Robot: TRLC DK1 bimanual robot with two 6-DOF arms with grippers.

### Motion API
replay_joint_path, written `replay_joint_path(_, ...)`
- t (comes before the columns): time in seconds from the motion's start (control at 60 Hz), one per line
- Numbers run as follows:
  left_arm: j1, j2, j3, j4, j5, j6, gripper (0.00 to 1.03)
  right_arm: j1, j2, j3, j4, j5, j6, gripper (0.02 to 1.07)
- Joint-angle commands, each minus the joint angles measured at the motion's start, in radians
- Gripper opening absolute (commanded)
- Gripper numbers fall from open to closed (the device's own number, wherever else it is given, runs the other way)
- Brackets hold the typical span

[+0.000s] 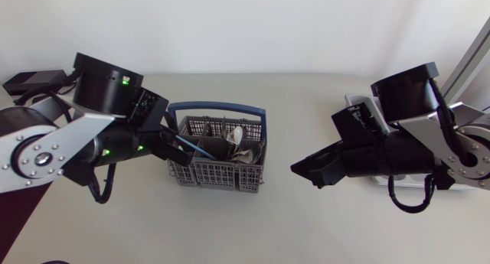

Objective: Sort the cutlery from the basket into the organizer compartments.

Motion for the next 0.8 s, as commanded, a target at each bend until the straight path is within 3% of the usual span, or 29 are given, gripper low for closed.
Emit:
replay_joint_path(0.0, -0.016, -0.077, -0.027, 0.025, -0.040, 0.049, 0.04, 0.012, -0.010, -0.024, -0.001, -0.008, -0.019, 0.68)
replay_joint_path(0.217, -0.064, -0.166, 0.019, -0.011, -0.074, 0.087, 0.04, 0.024, -0.010, -0.023, -0.001, -0.004, -0.019, 0.68)
replay_joint_path(0.383, -0.056, -0.201, 0.114, -0.078, -0.071, 0.090, 0.04, 0.035, -0.011, -0.023, -0.001, -0.004, -0.022, 0.68)
replay_joint_path(0.667, -0.047, -0.293, 0.196, -0.070, -0.051, 0.078, 0.04, 0.056, -0.045, -0.018, 0.002, 0.012, -0.059, 0.68)
replay_joint_path(0.783, -0.015, -0.333, 0.225, -0.049, -0.008, 0.041, 0.04, 0.082, -0.111, -0.018, 0.010, 0.048, -0.102, 0.78)
